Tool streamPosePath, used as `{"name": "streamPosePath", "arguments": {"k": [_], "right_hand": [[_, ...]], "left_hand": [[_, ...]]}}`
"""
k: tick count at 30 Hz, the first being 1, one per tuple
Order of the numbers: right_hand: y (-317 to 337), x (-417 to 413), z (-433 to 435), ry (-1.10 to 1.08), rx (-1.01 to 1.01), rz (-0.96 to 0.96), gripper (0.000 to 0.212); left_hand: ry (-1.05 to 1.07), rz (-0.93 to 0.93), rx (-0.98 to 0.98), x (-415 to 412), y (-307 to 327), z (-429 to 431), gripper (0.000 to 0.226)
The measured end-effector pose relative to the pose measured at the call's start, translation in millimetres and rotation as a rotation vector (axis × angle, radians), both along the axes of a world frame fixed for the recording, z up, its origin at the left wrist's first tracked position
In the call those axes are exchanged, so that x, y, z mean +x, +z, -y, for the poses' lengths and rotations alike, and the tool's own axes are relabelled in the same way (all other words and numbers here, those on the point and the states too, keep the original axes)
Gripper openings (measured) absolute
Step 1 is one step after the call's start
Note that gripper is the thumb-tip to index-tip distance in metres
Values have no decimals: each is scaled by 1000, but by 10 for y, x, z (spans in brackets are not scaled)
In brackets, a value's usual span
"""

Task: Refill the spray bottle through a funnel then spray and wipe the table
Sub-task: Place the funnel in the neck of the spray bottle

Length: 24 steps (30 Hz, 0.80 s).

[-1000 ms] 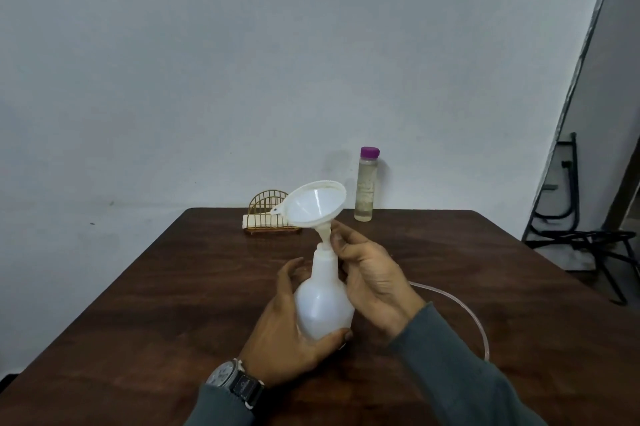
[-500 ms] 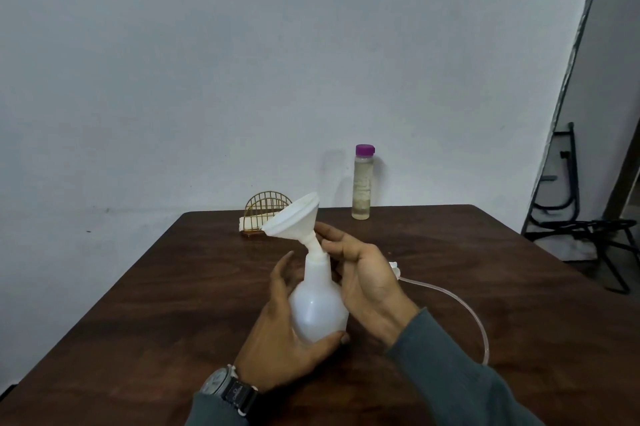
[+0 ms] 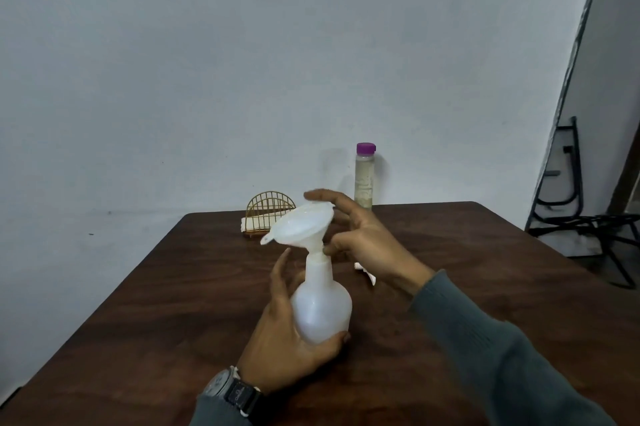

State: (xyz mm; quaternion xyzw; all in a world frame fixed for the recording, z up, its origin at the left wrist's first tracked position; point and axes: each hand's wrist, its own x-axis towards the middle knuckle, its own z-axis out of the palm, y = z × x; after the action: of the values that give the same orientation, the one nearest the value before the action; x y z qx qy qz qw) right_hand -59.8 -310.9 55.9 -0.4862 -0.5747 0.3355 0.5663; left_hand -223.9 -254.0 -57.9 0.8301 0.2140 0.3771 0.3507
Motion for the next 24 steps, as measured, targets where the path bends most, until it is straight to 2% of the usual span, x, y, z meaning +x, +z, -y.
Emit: {"name": "streamPosePath", "arguments": {"k": [2, 4, 10, 15, 24], "right_hand": [[-24, 28, 37, -12, 18, 24, 60], [-110, 50, 69, -67, 73, 81, 55], [-287, -19, 56, -221, 136, 99, 64], [-472, -63, 45, -298, 193, 87, 57], [-496, -51, 48, -299, 216, 96, 72]], "left_hand": [[-1, 4, -6, 1, -4, -5, 136], [-2, -2, -4, 4, -4, -6, 136], [-7, -6, -9, -3, 0, -9, 137], [-10, -5, -19, 6, 2, -6, 138], [-21, 1, -36, 16, 15, -10, 142]]}}
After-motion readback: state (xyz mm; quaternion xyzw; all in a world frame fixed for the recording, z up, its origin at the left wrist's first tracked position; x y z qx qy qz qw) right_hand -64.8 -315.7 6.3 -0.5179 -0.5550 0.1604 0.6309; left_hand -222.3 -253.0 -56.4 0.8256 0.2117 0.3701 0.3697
